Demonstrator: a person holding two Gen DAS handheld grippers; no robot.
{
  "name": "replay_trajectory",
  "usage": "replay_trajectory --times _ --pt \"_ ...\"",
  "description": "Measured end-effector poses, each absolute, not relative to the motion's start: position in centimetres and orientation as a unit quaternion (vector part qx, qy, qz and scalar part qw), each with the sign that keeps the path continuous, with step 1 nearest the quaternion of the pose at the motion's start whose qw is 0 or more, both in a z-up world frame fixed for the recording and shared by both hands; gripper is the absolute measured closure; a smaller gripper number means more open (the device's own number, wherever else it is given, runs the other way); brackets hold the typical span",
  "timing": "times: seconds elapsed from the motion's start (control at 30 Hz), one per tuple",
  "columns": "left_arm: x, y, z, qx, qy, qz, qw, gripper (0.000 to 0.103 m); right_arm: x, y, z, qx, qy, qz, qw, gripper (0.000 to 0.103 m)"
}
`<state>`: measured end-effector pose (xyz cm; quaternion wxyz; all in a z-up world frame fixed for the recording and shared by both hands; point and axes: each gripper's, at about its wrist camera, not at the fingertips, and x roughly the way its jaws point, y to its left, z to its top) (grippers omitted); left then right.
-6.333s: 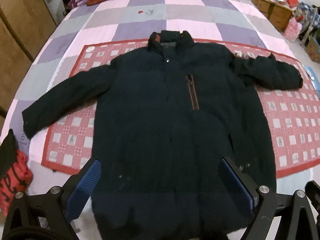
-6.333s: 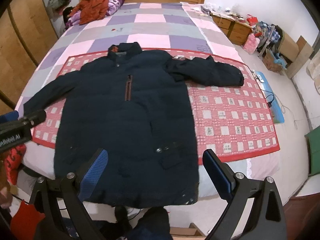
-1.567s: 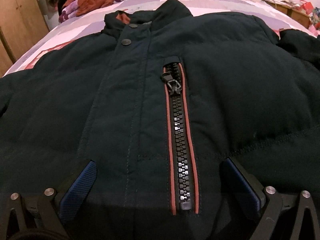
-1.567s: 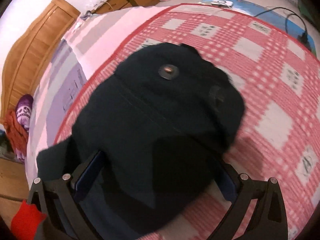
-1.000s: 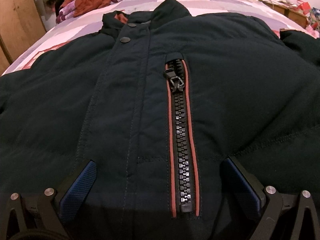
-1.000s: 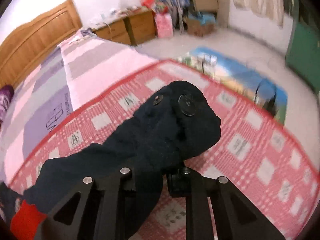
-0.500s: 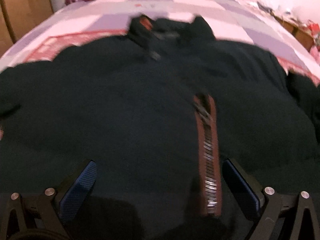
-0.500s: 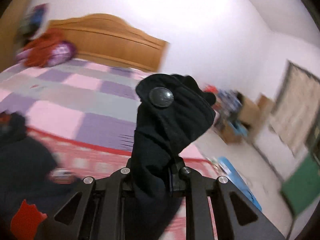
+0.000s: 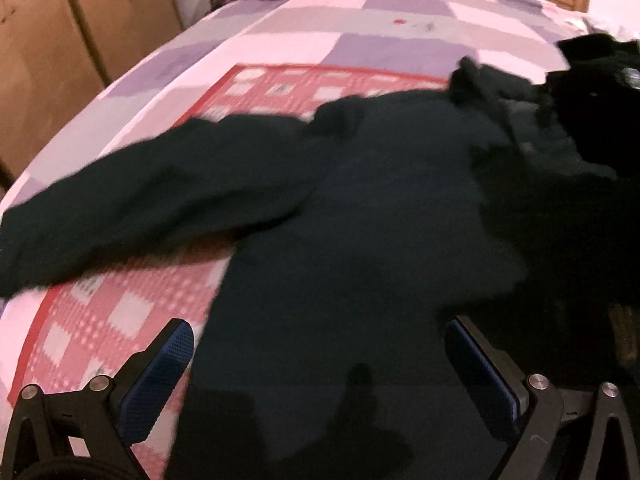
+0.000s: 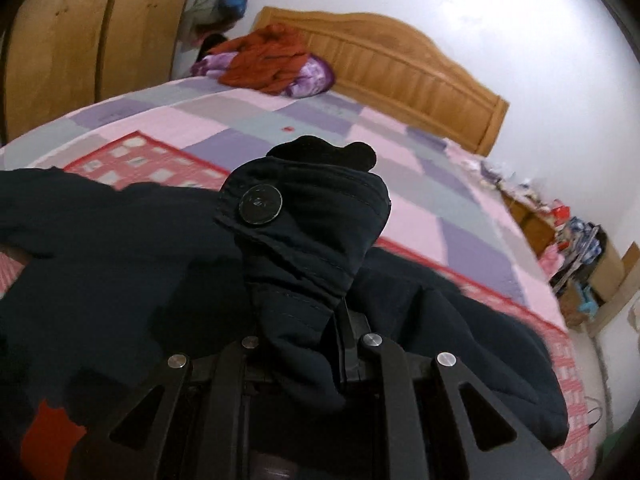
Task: Fold large clothes
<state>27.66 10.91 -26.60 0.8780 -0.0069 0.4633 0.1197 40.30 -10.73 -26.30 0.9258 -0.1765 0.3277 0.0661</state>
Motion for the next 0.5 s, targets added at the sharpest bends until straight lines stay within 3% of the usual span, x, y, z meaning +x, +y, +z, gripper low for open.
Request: replay_trajectory --times 0.33,0.5 --pt "25.6 15.0 -27.9 -0.015 0.473 0.127 0.872 0.000 41.8 -1.7 -32.7 -0.201 0.390 0.107 0.892 0.085" --pt "25.4 15.3 -27.9 -0.015 0.469 0.120 0.875 0.000 42.9 -1.3 -31.5 -0.166 0.369 0.088 0.910 0.084"
